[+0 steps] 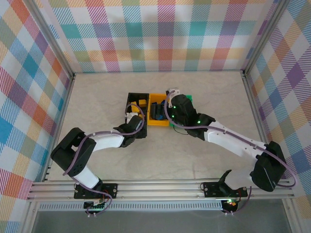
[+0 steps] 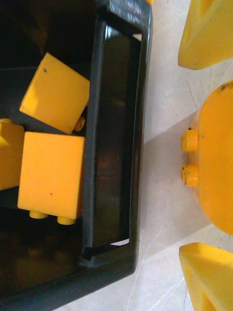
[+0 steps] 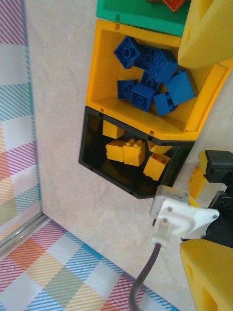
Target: Sort the legos into containers by color
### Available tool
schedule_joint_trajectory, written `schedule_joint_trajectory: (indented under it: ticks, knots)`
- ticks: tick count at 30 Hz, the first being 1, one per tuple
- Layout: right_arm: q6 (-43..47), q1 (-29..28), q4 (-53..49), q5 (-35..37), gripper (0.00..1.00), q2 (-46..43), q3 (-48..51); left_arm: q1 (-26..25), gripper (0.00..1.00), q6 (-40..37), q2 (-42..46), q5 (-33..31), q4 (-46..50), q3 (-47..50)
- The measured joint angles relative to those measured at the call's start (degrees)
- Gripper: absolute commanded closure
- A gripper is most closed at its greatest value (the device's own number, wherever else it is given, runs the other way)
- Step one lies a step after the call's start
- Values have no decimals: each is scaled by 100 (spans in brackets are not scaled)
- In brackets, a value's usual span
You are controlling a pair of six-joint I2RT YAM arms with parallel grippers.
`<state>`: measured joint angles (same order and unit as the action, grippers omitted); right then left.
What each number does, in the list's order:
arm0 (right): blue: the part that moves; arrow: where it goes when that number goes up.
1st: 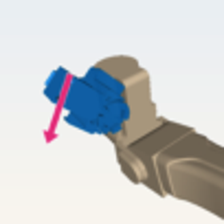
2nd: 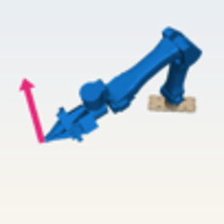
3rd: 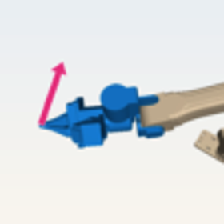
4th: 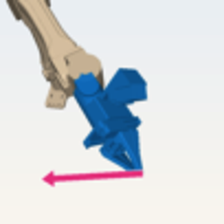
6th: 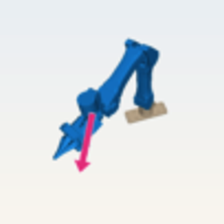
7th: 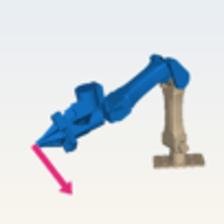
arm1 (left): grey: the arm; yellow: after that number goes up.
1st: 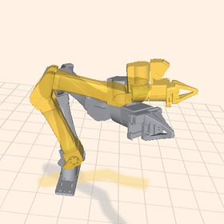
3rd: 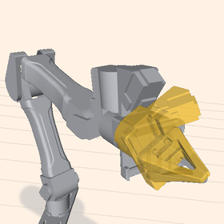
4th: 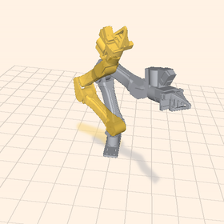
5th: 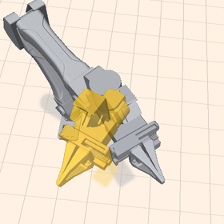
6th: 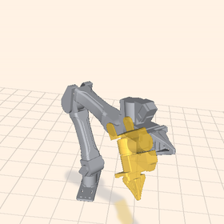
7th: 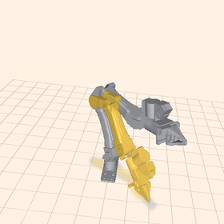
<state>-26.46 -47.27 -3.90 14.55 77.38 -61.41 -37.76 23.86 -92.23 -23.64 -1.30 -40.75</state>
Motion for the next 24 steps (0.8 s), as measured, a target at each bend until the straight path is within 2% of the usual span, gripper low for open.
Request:
schedule_joint_trajectory:
  ticks: [4, 13, 15, 19, 24]
  knots:
    - [0, 0, 114, 44, 8, -85, 85, 0, 11, -46, -223, -52, -59, -35]
    - [-7, 11, 136, 160, 8, -90, 330, -22, 36, -90, -350, 20, -328, -44]
    - [-7, 42, 136, 195, 8, -116, 413, -22, 38, -90, -284, 44, -343, 13]
    - [-50, 98, 133, 247, 8, -243, 610, -85, 38, -57, 247, 111, -170, 308]
    - [-177, 157, 160, 308, 8, -568, 984, -192, 37, 66, 1554, 162, 448, 286]
